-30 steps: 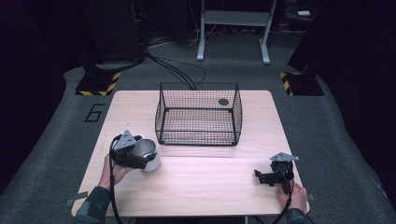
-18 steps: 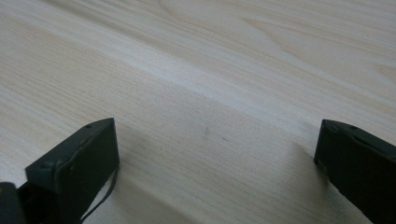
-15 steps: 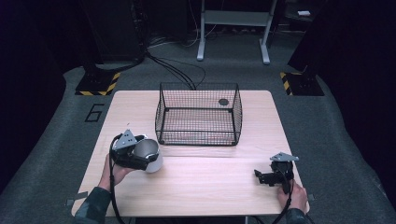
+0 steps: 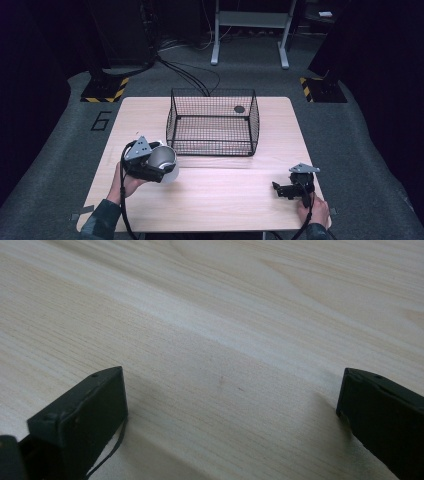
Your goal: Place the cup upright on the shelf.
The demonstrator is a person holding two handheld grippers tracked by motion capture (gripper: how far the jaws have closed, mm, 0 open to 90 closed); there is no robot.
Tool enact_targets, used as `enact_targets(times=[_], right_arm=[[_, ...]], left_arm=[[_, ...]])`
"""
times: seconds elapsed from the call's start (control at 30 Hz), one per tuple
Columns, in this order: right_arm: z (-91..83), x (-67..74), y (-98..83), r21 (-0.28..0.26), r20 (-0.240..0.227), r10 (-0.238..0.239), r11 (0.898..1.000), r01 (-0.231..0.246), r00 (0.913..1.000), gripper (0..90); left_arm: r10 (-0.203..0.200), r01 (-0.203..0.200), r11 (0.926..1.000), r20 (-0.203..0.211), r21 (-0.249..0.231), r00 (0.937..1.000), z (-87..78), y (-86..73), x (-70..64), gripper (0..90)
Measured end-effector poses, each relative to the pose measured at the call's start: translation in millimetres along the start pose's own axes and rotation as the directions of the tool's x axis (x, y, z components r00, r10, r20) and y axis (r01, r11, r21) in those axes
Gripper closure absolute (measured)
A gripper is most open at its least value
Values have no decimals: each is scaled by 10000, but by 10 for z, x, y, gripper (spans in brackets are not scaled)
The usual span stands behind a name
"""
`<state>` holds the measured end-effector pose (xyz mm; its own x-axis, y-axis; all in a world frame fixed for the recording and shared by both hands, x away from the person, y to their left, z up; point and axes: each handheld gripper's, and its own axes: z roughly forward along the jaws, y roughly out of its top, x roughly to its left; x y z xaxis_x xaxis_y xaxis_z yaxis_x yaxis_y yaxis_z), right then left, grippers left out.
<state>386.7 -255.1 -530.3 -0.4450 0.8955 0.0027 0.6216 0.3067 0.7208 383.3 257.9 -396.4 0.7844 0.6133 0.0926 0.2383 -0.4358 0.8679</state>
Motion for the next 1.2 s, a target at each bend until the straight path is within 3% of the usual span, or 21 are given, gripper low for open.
enact_targets(times=[0.37, 0.4, 0.47, 0.63, 0.93, 1.2], right_arm=[[-7, 8, -5, 53, 119, 40, 10000, -40, 9999, 0], [-7, 8, -5, 51, 118, 39, 10000, -40, 9999, 0], [-7, 8, -5, 52, 115, 35, 10000, -35, 9999, 0], [-7, 8, -5, 57, 114, 31, 10000, -32, 9999, 0], [-7, 8, -5, 52, 118, 37, 10000, -38, 9999, 0], [-7, 8, -5, 54, 117, 36, 10000, -36, 9999, 0]], left_arm=[[114, -111, 9999, 343, -98, 9993, 31, 164, -56, 65], [292, -288, 9995, 339, -122, 9990, 41, 206, -56, 65], [155, -150, 9998, 401, -144, 9991, 47, 224, -65, 65], [240, -221, 9993, 648, -301, 9976, 85, 365, -76, 65], [533, -514, 9982, 633, -310, 9966, 185, 538, -84, 65], [489, -464, 9983, 781, -340, 9957, 280, 661, -50, 65]])
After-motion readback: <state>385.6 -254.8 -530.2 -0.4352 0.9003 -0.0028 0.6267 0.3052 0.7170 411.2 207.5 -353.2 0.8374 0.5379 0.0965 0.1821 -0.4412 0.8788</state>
